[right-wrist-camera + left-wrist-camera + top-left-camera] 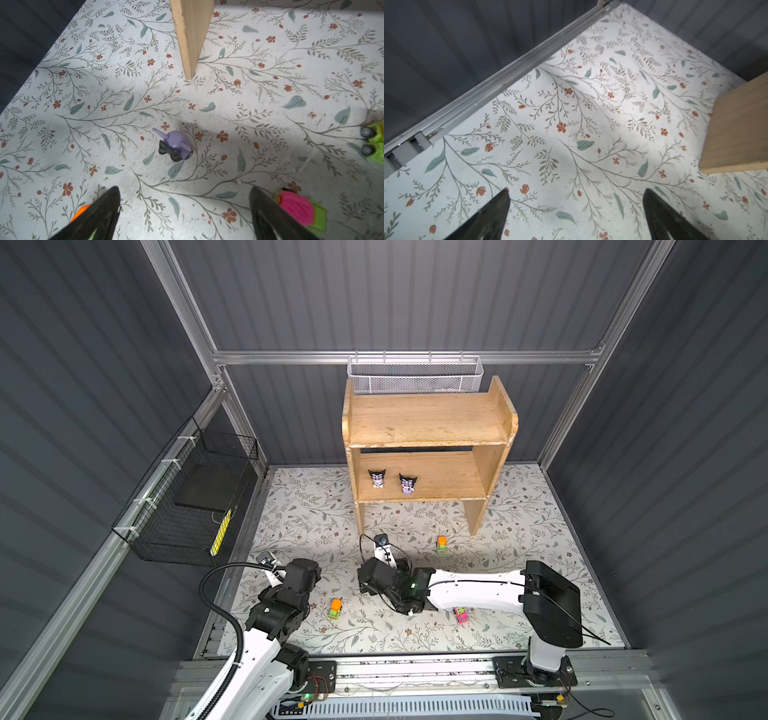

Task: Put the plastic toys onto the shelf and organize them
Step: 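Withdraw the right gripper from the shelf toward the small purple figurine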

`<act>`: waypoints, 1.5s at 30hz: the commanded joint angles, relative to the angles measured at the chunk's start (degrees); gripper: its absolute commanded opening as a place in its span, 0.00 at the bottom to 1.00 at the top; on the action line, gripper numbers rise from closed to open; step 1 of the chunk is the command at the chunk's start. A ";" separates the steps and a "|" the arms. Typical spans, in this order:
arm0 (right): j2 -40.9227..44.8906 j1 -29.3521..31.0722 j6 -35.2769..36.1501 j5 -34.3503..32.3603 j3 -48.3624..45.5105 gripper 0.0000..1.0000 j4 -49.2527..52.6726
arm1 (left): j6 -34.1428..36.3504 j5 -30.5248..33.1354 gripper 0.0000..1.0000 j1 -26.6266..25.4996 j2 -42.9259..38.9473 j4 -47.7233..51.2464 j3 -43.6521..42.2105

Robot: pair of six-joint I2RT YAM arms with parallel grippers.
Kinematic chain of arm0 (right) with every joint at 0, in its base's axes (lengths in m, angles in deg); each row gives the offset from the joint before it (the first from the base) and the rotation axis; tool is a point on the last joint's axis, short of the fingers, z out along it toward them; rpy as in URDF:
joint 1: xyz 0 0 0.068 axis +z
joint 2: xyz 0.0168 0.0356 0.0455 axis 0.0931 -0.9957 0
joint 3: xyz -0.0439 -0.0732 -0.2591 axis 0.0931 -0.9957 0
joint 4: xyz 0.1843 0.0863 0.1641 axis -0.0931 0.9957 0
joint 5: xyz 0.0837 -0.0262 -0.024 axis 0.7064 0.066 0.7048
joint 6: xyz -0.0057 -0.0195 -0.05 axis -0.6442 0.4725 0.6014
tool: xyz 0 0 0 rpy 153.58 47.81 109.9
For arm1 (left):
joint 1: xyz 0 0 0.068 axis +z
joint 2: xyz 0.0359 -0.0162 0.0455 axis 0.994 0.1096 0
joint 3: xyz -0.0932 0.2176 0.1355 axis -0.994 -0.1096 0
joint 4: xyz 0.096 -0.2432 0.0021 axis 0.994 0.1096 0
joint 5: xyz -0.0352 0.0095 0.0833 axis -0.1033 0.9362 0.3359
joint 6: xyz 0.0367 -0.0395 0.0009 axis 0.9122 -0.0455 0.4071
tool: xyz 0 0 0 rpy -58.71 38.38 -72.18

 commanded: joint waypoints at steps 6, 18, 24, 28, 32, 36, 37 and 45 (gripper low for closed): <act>-4.46 -1.37 1.66 0.27 3.09 0.96 -0.61 | 2.92 -9.06 1.00 4.72 -2.25 -3.90 -3.35; -11.56 -2.27 2.28 1.25 10.24 0.96 0.90 | 3.28 -7.41 1.00 5.07 -5.47 -1.18 -2.57; -14.26 -2.82 2.22 1.72 13.07 0.96 1.77 | 2.96 -7.03 1.00 5.07 -6.80 -0.85 -2.75; -15.62 -3.04 1.95 1.92 13.83 0.95 1.93 | 3.20 -7.34 1.00 5.07 -6.82 -1.10 -2.79; -17.06 -3.20 1.76 1.96 15.00 0.95 2.20 | 3.28 -7.56 1.00 5.07 -6.88 -1.33 -2.84; -18.24 -3.35 1.09 1.58 16.02 0.94 2.45 | 3.30 -7.87 1.00 5.07 -7.05 -1.32 -2.75; -18.48 -3.28 0.83 1.43 16.26 0.94 2.54 | 3.30 -7.87 1.00 5.07 -7.04 -1.29 -2.75; -19.42 -3.20 -0.64 -0.72 15.98 0.91 2.02 | 3.39 -7.53 1.00 5.05 -8.63 -0.98 -3.10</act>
